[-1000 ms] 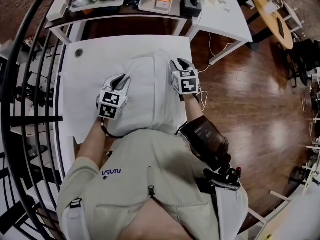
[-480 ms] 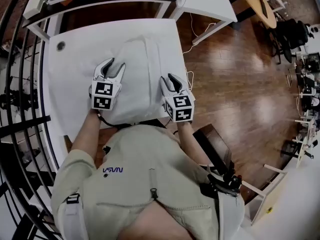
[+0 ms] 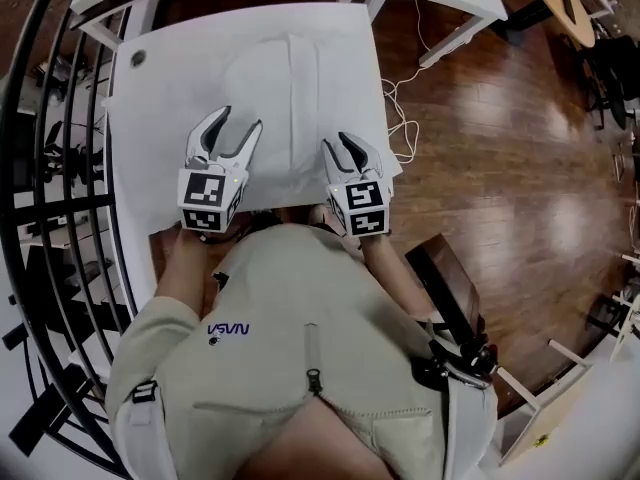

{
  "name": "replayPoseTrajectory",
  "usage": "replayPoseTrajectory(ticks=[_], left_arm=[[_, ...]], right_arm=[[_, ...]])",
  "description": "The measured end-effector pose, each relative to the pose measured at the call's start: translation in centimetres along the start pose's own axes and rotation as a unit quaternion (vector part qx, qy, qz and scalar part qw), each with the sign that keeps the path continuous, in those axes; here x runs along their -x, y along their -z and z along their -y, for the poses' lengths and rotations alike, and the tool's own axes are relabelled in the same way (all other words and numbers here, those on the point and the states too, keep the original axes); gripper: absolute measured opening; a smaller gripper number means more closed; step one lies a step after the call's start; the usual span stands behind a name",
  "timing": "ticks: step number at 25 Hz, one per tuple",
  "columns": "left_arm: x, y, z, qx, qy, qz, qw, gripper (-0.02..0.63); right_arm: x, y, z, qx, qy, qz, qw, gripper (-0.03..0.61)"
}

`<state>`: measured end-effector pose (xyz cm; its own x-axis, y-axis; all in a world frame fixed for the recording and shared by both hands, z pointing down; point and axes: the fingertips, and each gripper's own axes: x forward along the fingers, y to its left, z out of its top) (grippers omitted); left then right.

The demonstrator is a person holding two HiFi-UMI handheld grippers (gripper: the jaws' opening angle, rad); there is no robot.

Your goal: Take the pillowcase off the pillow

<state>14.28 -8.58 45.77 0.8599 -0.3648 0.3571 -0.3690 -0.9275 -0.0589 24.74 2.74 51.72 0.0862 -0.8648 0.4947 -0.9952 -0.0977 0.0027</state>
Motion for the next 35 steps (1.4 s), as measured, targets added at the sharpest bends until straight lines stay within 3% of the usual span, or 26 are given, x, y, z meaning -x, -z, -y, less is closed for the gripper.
replayPoseTrajectory(ticks=[8, 12, 16, 19, 21, 23, 26, 30, 35], left_arm=[[2.4, 4.7, 6.2, -0.009, -0.031, -0.081, 0.9962, 0.261], [2.7, 7.8, 7.4, -0.011, -0.021, -0.118, 0.9927, 0.262], [1.4, 11.3, 8.4, -0.053, -0.011, -0.151, 0.987, 0.272], [0.7, 12.3, 7.8, -0.083, -0.019, -0.156, 0.984, 0.203], [0.6, 12.1, 7.5, -0.09, -0.016, -0.154, 0.9838, 0.111], [1.0, 11.4, 7.4, -0.077, -0.007, -0.142, 0.9869, 0.03], [1.6, 9.0, 6.7, -0.05, -0.002, -0.105, 0.9932, 0.017], [2.1, 5.6, 4.3, -0.016, -0.014, -0.06, 0.9979, 0.017], [2.3, 4.5, 1.9, 0.022, -0.016, -0.034, 0.9991, 0.017]], right_arm=[[0.5, 2.7, -0.9, 0.011, -0.08, -0.008, 0.997, 0.17], [0.9, 3.1, -3.2, 0.023, -0.099, -0.018, 0.995, 0.173], [0.7, 4.4, -5.4, 0.033, -0.111, -0.05, 0.992, 0.173], [-0.2, 6.0, -6.7, 0.063, -0.11, -0.078, 0.989, 0.173], [-1.4, 7.0, -7.2, 0.094, -0.097, -0.092, 0.987, 0.173], [-2.2, 7.3, -6.7, 0.115, -0.074, -0.095, 0.986, 0.111], [-1.5, 5.6, -5.0, 0.115, -0.036, -0.073, 0.99, 0.032], [1.1, 3.0, -2.6, 0.118, 0.028, -0.036, 0.992, 0.02], [2.9, 3.2, 1.9, 0.104, 0.108, -0.05, 0.987, 0.011]])
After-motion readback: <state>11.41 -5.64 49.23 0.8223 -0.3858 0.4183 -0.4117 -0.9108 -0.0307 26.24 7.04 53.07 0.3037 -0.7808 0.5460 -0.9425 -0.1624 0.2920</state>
